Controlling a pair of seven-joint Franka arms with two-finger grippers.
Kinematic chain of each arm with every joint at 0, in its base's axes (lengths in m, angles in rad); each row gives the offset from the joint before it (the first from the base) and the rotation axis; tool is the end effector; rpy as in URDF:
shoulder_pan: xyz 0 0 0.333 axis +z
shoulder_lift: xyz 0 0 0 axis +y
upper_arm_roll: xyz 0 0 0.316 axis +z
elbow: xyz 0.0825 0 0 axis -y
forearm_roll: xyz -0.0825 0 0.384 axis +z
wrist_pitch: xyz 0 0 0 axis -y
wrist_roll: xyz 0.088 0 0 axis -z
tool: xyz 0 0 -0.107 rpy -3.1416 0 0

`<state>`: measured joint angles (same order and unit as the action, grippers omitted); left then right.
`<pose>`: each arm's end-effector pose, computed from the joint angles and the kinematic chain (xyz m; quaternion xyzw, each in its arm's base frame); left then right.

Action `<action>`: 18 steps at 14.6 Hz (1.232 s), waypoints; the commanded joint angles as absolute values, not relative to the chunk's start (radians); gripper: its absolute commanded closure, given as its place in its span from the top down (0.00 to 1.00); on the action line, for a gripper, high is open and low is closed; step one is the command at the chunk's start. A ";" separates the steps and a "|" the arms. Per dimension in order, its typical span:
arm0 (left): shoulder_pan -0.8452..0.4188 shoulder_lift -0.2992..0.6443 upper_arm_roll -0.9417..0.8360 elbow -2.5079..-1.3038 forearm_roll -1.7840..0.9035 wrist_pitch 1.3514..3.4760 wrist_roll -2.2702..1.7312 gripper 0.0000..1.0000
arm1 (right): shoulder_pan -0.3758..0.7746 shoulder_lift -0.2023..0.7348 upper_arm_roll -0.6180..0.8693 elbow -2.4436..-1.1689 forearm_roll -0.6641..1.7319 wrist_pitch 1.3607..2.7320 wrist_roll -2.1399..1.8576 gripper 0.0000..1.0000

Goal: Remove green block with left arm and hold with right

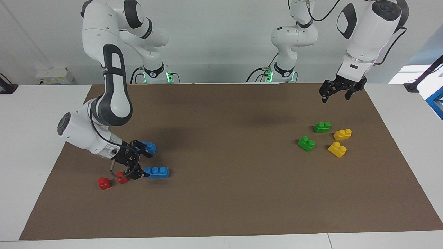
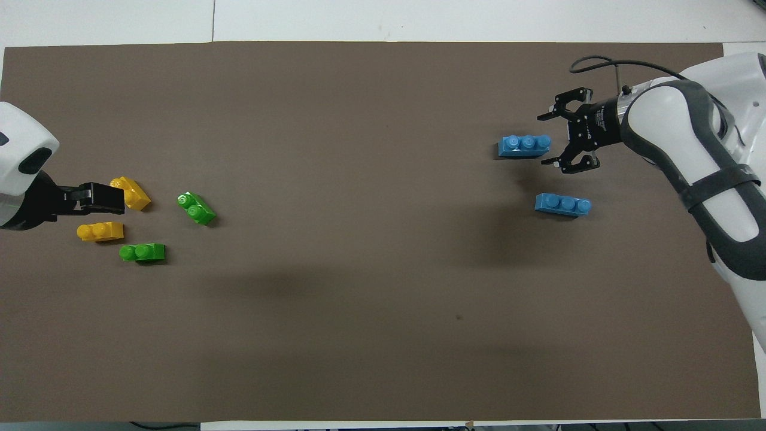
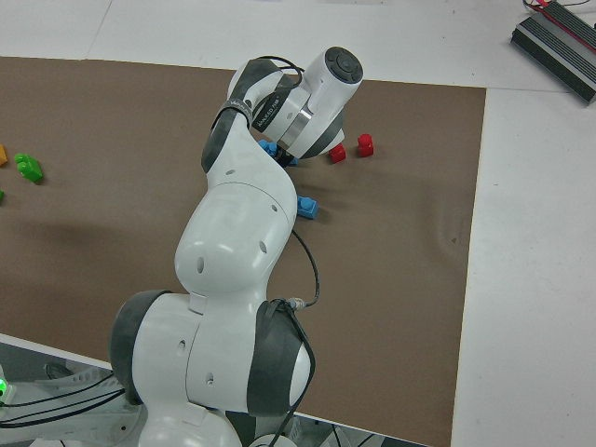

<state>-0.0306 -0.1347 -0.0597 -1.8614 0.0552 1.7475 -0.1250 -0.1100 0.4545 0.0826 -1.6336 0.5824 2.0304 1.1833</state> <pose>0.5199 -0.0438 0.5740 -0.9994 -0.0130 -0.0135 0.0299 0.6743 0.0062 0.3608 -0.7045 0.6553 0.1718 0.2116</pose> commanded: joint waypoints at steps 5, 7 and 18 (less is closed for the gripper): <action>-0.018 -0.107 -0.060 -1.764 -0.029 1.672 -0.101 1.00 | -0.114 0.211 0.086 -1.647 0.403 1.818 1.090 1.00; -0.014 -0.107 -0.058 -1.764 -0.046 1.667 -0.103 1.00 | -0.115 0.152 0.084 -1.647 0.361 1.775 0.946 1.00; -0.002 -0.110 -0.063 -1.766 -0.043 1.680 -0.083 1.00 | -0.110 -0.133 0.090 -1.641 0.057 1.526 -0.025 1.00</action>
<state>-0.0172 -0.1211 -0.0544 -1.7895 -0.0322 1.6948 -0.1117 -0.1108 -0.0919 0.0795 -1.6225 0.1481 1.5454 0.1209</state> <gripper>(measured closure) 0.000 0.000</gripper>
